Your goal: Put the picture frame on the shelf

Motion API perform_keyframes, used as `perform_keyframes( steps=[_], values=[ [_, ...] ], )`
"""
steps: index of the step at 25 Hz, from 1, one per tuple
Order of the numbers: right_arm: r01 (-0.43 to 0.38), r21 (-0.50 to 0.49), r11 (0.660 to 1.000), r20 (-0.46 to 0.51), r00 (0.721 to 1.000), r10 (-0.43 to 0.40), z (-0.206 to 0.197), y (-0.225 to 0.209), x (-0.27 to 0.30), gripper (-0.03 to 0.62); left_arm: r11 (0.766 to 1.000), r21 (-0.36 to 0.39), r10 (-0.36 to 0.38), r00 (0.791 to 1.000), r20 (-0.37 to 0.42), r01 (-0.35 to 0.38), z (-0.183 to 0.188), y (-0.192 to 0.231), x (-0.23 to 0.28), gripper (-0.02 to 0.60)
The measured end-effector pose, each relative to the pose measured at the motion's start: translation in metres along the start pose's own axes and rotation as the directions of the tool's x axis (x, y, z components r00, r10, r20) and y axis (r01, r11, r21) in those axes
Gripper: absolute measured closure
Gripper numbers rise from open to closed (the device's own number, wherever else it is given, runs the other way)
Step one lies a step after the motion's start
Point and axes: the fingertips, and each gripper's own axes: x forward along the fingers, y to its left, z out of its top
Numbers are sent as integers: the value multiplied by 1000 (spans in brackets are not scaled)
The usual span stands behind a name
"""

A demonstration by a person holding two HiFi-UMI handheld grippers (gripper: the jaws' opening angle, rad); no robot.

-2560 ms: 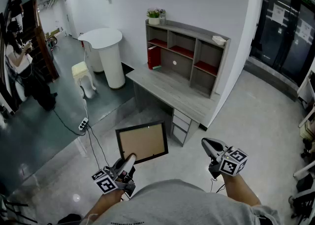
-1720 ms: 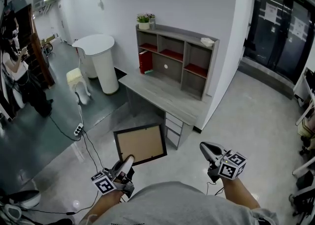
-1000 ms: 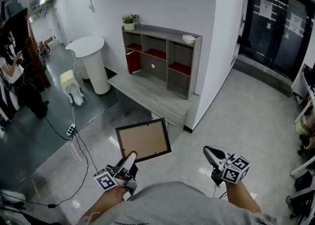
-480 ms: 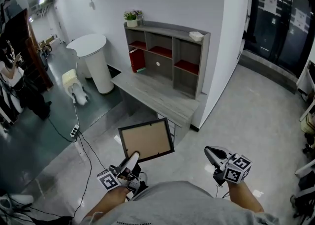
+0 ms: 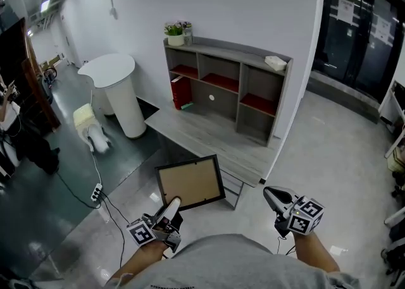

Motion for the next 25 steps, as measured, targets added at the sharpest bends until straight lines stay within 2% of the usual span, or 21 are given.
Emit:
perform_keyframes(
  steps=[6, 11, 20, 25],
  values=[
    [-2, -21, 1000, 4, 1000, 2, 17, 7, 114, 582, 1000, 10, -8, 1000, 0, 8, 89, 66, 0, 541],
    [8, -15, 1000, 1, 1000, -8, 23, 2, 177, 582, 1000, 5, -15, 999, -37, 15, 135, 107, 6, 541],
    [34, 37, 999, -61, 998, -32, 13, -34, 230, 582, 997, -79, 20, 999, -48, -23, 156, 171, 32, 541],
    [-23, 44, 999, -79, 997, 27, 14, -72, 269, 582, 996, -83, 37, 999, -31, -39, 162, 194, 64, 541]
  ],
)
